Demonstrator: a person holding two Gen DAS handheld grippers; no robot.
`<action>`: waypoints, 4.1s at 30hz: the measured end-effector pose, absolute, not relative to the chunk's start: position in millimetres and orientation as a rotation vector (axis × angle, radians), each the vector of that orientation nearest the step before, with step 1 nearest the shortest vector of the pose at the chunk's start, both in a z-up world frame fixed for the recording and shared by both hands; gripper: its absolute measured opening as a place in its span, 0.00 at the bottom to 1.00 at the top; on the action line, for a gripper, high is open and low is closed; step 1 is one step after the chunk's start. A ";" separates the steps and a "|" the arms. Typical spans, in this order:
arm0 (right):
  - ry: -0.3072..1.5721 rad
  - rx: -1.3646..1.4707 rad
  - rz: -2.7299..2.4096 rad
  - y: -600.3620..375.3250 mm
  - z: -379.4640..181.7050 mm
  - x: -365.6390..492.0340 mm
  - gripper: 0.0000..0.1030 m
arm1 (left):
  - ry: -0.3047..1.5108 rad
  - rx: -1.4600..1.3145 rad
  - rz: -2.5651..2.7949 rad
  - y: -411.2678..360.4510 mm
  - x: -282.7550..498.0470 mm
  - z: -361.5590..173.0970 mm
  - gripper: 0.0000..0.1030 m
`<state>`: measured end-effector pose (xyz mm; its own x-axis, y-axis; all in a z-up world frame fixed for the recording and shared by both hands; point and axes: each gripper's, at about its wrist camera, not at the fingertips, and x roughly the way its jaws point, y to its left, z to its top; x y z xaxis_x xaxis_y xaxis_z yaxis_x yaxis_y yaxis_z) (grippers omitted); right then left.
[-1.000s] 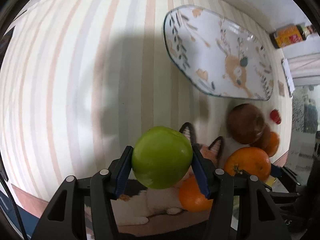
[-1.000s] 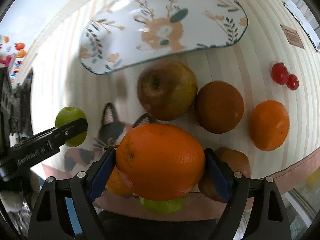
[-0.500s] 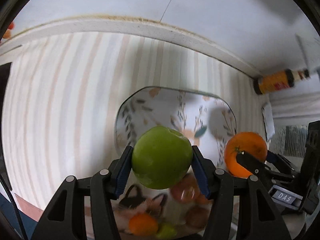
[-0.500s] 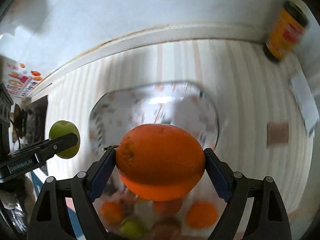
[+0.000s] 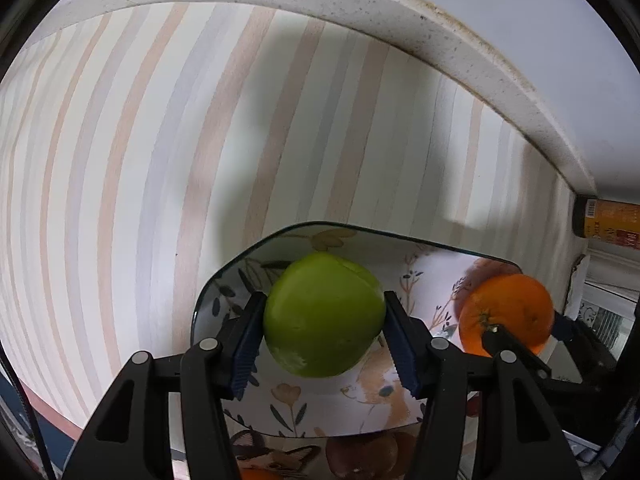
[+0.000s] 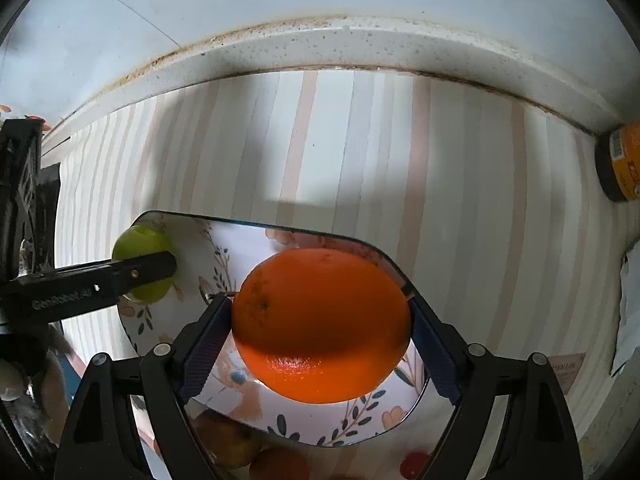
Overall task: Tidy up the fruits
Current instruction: 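Carry the green apple and large orange onto the deer plate and release both, then move both tools back toward the remaining fruit cluster, then grasp the brown fruit with the left tool while the right tool grasps a tangerine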
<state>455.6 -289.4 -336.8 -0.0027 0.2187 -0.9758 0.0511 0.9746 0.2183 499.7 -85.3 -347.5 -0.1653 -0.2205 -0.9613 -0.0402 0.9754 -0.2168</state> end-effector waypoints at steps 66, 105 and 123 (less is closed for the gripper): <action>1.092 0.223 -0.081 -245.2 -80.8 178.1 0.96 | 1.140 0.072 -0.197 -32.4 217.8 -97.6 0.86; 1.520 0.749 -0.151 -336.9 -349.7 201.1 0.80 | 1.731 0.044 -0.345 -143.5 316.2 -327.0 0.90; 1.568 0.604 -0.109 -320.1 -360.2 214.7 0.66 | 1.670 0.082 -0.293 -102.2 283.0 -329.7 0.62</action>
